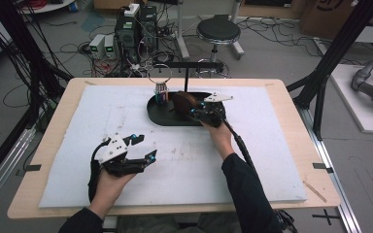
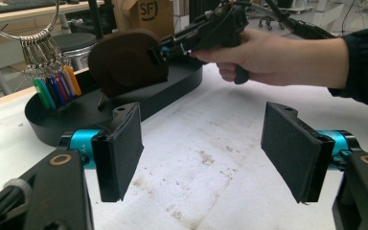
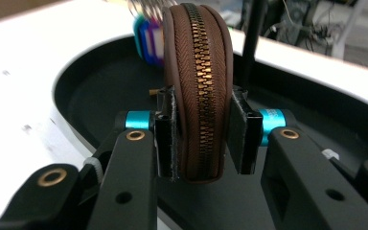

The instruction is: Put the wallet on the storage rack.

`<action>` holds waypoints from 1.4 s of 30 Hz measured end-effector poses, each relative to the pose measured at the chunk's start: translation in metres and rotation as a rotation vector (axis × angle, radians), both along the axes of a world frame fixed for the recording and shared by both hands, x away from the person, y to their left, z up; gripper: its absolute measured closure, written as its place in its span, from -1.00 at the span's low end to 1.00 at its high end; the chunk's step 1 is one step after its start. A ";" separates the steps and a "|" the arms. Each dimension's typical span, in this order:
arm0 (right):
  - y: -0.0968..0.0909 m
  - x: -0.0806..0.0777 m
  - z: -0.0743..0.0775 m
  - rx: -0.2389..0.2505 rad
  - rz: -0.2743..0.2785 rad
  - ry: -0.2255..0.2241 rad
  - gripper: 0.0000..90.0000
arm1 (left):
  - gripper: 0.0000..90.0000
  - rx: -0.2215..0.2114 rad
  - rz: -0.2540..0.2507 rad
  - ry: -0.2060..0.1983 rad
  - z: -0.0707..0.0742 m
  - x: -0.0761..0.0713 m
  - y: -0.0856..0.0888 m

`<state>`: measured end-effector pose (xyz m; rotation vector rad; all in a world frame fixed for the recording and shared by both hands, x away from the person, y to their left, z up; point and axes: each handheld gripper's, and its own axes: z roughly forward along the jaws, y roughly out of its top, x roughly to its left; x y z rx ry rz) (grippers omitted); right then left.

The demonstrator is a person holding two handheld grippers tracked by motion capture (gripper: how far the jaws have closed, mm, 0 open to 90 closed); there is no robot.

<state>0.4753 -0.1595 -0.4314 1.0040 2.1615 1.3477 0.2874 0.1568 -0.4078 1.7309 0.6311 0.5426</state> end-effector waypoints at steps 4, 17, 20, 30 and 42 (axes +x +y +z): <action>0.001 0.000 -0.002 0.004 -0.010 -0.014 0.53 | -0.32 -0.002 0.000 0.000 0.000 -0.001 0.001; 0.001 0.003 -0.010 -0.054 -0.025 0.005 0.41 | -0.32 -0.002 -0.004 0.001 -0.001 -0.001 0.002; 0.002 0.003 -0.010 -0.082 -0.024 -0.005 0.35 | -0.32 -0.001 -0.006 0.000 -0.001 -0.001 0.002; -0.004 0.004 -0.008 -0.113 -0.049 0.027 0.09 | -0.32 0.000 -0.007 -0.011 -0.001 -0.001 0.002; -0.014 0.003 0.000 -0.136 -0.091 0.038 -0.02 | -0.32 0.000 -0.005 -0.012 -0.001 -0.001 0.004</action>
